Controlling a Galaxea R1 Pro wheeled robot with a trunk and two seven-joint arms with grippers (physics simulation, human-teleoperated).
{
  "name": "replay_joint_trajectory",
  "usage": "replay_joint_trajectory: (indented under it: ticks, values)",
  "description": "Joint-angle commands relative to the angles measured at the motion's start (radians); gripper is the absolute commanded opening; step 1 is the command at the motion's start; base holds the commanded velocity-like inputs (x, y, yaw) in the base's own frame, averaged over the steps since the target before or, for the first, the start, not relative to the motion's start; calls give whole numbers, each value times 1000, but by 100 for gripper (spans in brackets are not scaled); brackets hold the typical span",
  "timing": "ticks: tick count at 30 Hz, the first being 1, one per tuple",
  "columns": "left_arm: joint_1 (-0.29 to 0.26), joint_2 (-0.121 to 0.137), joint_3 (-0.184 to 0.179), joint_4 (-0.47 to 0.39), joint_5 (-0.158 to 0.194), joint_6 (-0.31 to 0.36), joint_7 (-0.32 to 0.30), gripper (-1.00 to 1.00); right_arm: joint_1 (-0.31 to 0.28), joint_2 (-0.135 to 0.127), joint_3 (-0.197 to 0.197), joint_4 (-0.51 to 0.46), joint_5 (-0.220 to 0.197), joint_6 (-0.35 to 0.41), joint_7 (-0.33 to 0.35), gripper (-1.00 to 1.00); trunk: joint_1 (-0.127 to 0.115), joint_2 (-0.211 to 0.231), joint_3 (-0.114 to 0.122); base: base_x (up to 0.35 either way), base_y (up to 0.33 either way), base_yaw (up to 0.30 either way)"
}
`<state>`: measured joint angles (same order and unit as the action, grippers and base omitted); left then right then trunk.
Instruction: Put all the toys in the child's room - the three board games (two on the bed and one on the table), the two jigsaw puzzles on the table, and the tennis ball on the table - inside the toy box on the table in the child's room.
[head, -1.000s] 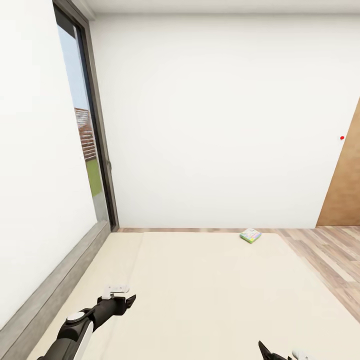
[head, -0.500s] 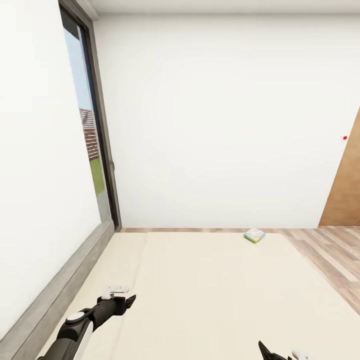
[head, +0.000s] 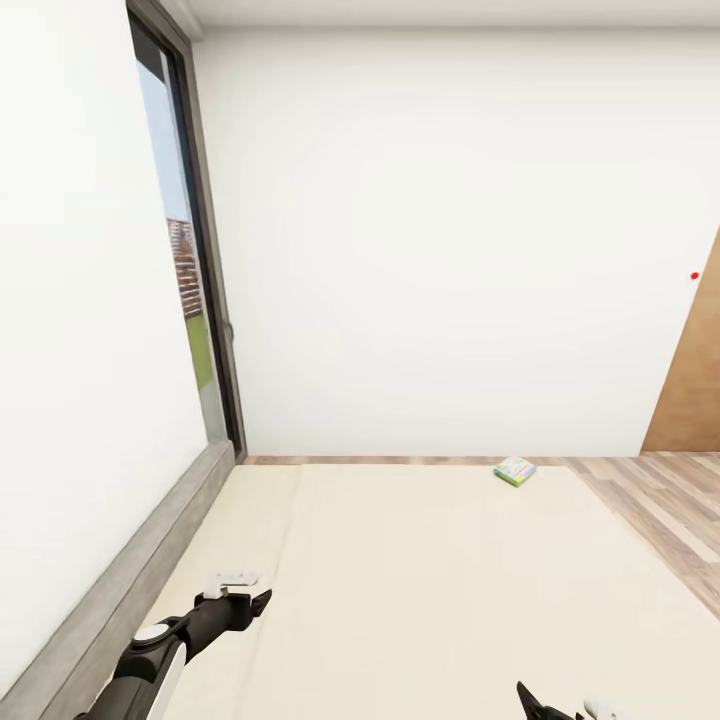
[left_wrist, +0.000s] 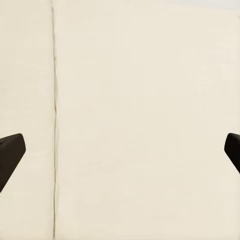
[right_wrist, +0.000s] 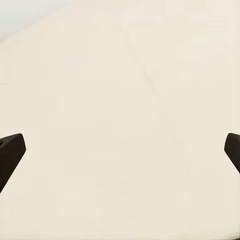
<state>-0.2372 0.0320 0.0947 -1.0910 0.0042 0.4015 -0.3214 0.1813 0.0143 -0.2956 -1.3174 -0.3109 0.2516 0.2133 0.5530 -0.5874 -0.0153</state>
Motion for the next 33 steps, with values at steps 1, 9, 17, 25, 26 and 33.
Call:
replay_joint_trajectory:
  ticks: [1,9,17,25,26,33]
  values:
    - [-1,0,2,-1,0,7,-5,100,0,1,-3,-2,-8,8,5,100,0,-2,-2,0,88,0]
    - [-1,0,2,-1,0,7,-5,100,0,1,-3,-1,-8,8,5,100,0,-2,-2,0,96,0]
    - [-1,0,2,-1,0,7,-5,100,0,1,-3,0,-8,8,4,100,0,-2,-2,0,145,0]
    - [-1,0,2,-1,0,7,-5,100,0,1,-3,5,-7,8,4,100,0,-2,-2,0,44,0]
    - [-1,0,2,-1,0,7,-5,100,0,1,-2,5,-6,8,3,100,0,-2,-2,0,9,0]
    - [-1,0,2,-1,0,7,-5,100,0,1,-2,6,-5,8,3,100,0,-2,-2,0,4,0]
